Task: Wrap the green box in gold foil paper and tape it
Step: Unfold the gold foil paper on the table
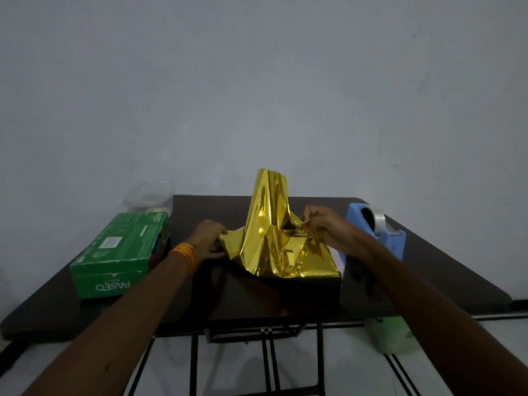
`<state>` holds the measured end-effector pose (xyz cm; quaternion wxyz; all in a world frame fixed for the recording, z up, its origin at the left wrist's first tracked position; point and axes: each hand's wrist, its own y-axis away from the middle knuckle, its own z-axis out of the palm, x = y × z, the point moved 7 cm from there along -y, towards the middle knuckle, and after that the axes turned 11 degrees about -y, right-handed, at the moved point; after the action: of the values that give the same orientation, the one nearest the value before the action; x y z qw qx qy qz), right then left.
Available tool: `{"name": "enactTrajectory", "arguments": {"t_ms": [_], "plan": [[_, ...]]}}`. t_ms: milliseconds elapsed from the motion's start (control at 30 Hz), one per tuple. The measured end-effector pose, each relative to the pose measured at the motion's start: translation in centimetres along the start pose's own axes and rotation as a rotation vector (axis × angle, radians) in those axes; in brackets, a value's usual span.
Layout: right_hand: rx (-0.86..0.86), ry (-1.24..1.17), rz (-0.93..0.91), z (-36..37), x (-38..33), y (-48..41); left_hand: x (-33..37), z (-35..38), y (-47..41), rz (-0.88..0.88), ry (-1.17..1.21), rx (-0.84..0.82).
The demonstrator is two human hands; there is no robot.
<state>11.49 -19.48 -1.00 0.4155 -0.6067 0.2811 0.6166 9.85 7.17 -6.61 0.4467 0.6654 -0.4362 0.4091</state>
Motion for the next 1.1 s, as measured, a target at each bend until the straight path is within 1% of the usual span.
{"name": "enactTrajectory", "arguments": {"t_ms": [67,133,267,333,533,567,633,700,800,833,900,967,1000,1033,1100], "plan": [[-0.046,-0.038,0.021,0.0,0.0,0.8,-0.3,-0.2,0.0,-0.019,-0.028,-0.026],[-0.130,-0.091,0.056,0.1,0.4,1.2,-0.6,-0.4,-0.2,-0.026,-0.030,-0.049],[-0.260,-0.223,0.198,0.5,2.4,1.4,-1.1,-0.6,-0.5,-0.040,0.044,-0.072],[-0.308,-0.332,0.245,1.3,3.0,1.6,-1.3,-0.5,-0.8,-0.051,0.097,-0.087],[-0.487,-0.532,0.248,5.1,1.1,2.5,-1.4,-0.4,-1.0,-0.026,0.286,-0.056],[-0.487,-0.553,0.234,5.5,0.6,2.6,-1.3,-0.5,-1.1,-0.017,0.318,-0.044],[-0.407,-0.532,0.213,5.5,0.3,2.1,-1.6,-0.4,-1.3,-0.045,0.442,-0.034],[-0.255,-0.449,0.204,4.9,0.6,1.3,-1.5,-0.4,-1.2,-0.029,0.520,-0.023],[-0.019,-0.301,0.204,2.8,1.7,0.1,-1.3,-1.0,-1.5,0.057,0.486,0.005],[0.050,-0.233,0.212,2.0,2.2,-0.3,-1.4,-1.2,-1.6,0.062,0.503,0.002],[0.145,0.015,0.224,0.4,3.2,-1.2,-1.6,-1.6,-1.7,0.055,0.562,0.016],[0.174,0.428,0.215,-0.8,3.9,-2.1,-1.6,-2.2,-1.7,0.047,0.576,0.049],[0.149,0.625,0.215,-1.2,4.3,-2.5,-1.7,-2.4,-1.6,0.031,0.588,0.059],[0.110,0.770,0.230,-1.4,4.8,-2.6,-1.8,-2.5,-1.9,0.021,0.581,0.059],[0.038,0.921,0.276,-1.8,5.8,-2.8,-1.6,-2.7,-1.5,0.044,0.547,0.073]]}}
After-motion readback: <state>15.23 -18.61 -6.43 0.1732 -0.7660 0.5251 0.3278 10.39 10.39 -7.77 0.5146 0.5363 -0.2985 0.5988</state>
